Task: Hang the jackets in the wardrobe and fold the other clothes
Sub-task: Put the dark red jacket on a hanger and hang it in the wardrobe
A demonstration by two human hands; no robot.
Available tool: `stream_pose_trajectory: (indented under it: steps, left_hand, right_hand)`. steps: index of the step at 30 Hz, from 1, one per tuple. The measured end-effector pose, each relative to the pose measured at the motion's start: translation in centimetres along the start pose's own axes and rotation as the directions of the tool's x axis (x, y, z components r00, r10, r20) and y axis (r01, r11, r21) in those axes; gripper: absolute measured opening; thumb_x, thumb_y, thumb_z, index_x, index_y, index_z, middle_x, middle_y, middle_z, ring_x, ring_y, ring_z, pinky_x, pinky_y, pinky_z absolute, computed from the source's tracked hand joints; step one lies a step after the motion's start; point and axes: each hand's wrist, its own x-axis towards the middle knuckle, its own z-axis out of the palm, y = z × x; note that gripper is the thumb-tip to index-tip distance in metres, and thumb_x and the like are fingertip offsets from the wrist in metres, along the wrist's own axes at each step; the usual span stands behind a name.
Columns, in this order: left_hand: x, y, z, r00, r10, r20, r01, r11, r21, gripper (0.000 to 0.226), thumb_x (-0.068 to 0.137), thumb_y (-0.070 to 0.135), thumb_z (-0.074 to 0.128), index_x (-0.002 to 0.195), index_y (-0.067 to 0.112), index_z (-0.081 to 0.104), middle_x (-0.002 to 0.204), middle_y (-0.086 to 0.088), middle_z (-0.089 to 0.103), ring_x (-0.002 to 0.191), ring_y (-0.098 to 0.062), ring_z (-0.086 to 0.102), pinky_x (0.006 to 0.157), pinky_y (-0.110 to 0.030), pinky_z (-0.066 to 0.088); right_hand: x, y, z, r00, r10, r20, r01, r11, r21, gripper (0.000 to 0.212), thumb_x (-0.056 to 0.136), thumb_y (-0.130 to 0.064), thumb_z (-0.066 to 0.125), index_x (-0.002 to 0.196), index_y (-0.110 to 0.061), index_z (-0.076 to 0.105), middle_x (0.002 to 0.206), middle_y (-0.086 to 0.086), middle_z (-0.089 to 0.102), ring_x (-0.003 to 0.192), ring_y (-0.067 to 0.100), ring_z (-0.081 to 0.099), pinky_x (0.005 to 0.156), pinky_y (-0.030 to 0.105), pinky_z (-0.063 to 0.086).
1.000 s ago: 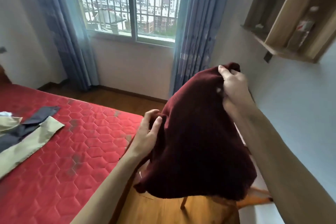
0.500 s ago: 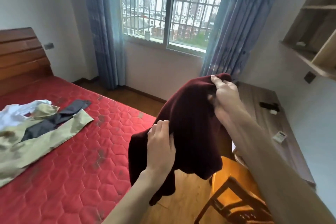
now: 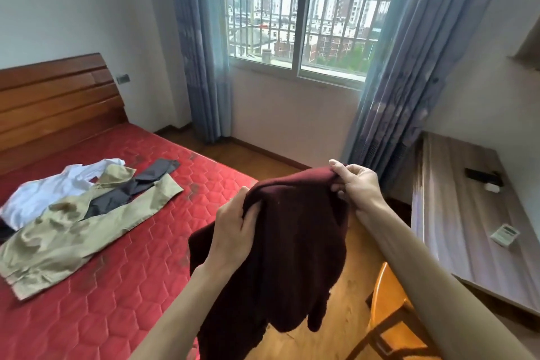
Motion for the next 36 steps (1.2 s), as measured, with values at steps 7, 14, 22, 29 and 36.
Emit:
stream_pose_trajectory:
  steps: [7,14,22,29,36]
  left_hand:
    - [1.5,1.0,0.3,0.998,-0.015,0.068,0.011,0.997,0.072,0.013,0.102,0.035,0.051,0.1,0.044,0.06,0.091,0.028,0.066,0.082,0.003,0.065,0.074,-0.007,0.044]
    - [2.4,1.3,-1.5,0.984,-0.162,-0.076,0.17,0.978,0.119,0.017,0.1,0.042,0.05,0.099,0.048,0.066,0.097,0.021,0.072,0.089,0.004,0.067,0.079,-0.007,0.045]
    - [1.6,0.6,-5.7,0.861,-0.422,-0.283,0.419,0.905,-0.076,0.036,0.098,0.046,0.05,0.065,0.038,0.063,0.061,0.022,0.054,0.061,0.007,0.047,0.056,-0.011,0.038]
    - [-0.6,-0.2,-12.8,0.815,-0.468,-0.341,0.489,0.872,-0.026,0.037,0.1,0.049,0.055,0.093,0.018,0.074,0.088,0.009,0.074,0.084,-0.001,0.063,0.077,-0.025,0.051]
    - [-5.6,-0.5,-12.4,0.847,-0.36,-0.391,0.495,0.802,0.334,0.046,0.097,0.059,0.052,0.132,0.028,0.052,0.122,0.01,0.049,0.117,-0.01,0.049,0.101,-0.025,0.041]
  right_hand:
    - [0.7,3.9,1.1,0.829,-0.243,0.504,0.435,0.847,-0.306,0.041,0.092,0.001,0.065,0.112,-0.033,0.071,0.111,-0.01,0.073,0.101,0.006,0.069,0.086,0.028,0.053]
    - [0.5,6.4,3.7,0.382,-0.083,0.92,0.413,0.906,-0.09,0.047,0.097,-0.043,0.071,0.142,-0.034,0.06,0.138,-0.007,0.067,0.129,0.015,0.062,0.109,0.039,0.05]
    - [0.1,5.6,9.3,0.267,-0.207,0.941,0.59,0.807,0.01,0.016,0.107,-0.031,0.059,0.113,-0.041,0.071,0.105,-0.017,0.075,0.089,0.002,0.07,0.072,0.02,0.055]
    - [-0.7,1.4,14.7,0.149,-0.217,0.965,0.515,0.85,0.111,0.021,0.108,-0.037,0.056,0.118,-0.026,0.071,0.107,-0.003,0.073,0.095,0.011,0.067,0.082,0.037,0.056]
    - [-2.5,-2.8,18.8,0.203,-0.294,0.934,0.374,0.905,0.204,0.025,0.106,-0.044,0.059,0.101,-0.022,0.069,0.092,-0.009,0.064,0.086,0.007,0.057,0.077,0.026,0.048]
